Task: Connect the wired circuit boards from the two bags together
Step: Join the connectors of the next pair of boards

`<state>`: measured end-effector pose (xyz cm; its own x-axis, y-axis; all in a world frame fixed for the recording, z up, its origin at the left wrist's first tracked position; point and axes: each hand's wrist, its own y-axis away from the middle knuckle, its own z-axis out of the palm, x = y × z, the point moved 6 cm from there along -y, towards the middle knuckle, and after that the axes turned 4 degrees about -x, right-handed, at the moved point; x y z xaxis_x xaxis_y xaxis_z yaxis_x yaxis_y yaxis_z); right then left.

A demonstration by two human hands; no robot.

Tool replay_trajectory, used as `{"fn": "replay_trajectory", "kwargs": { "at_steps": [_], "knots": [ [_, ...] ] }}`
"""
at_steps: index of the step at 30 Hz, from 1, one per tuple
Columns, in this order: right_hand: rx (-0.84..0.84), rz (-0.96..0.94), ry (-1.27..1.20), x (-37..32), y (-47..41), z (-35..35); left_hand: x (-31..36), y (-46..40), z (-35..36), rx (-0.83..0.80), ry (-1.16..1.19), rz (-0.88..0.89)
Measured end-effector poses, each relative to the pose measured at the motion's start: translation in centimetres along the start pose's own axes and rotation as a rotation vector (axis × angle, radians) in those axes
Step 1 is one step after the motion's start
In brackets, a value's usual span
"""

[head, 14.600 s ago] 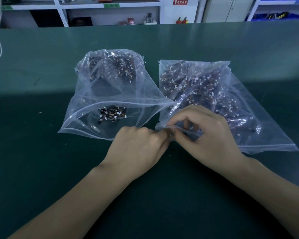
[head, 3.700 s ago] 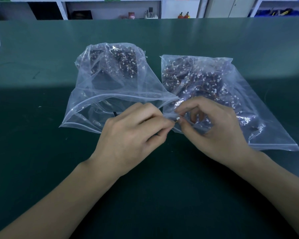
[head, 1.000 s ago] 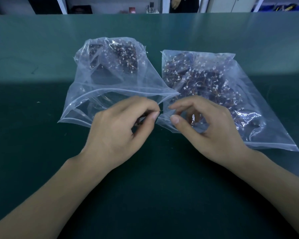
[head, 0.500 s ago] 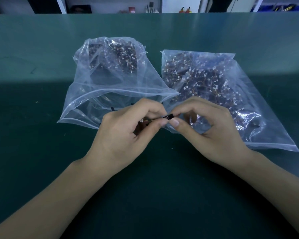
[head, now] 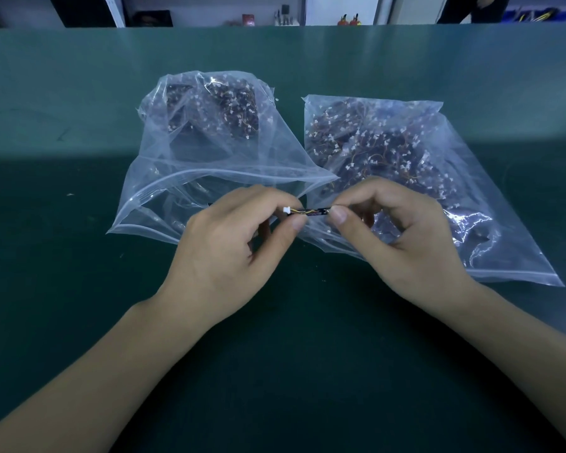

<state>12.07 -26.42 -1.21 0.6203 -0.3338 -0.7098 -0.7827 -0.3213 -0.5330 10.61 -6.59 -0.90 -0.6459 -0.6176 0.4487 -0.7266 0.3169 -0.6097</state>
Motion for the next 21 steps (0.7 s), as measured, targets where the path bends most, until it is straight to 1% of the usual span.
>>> {"fn": "replay_trajectory", "kwargs": {
  "at_steps": [3,9,16,21],
  "knots": [
    [-0.018,0.001,0.013,-0.1,0.0,0.2,0.0,0.0,-0.1,-0.01,-0.002,-0.022],
    [-0.04,-0.038,0.053,-0.2,0.0,0.3,0.3,0.0,0.1,-0.066,0.022,-0.01],
    [-0.093,-0.069,0.082,-0.3,0.1,0.7,0.9,-0.1,0.0,-0.039,-0.009,0.008],
    [-0.081,-0.061,0.098,-0.2,0.1,0.7,1.0,-0.1,0.1,-0.051,-0.007,0.014]
  ]
}}
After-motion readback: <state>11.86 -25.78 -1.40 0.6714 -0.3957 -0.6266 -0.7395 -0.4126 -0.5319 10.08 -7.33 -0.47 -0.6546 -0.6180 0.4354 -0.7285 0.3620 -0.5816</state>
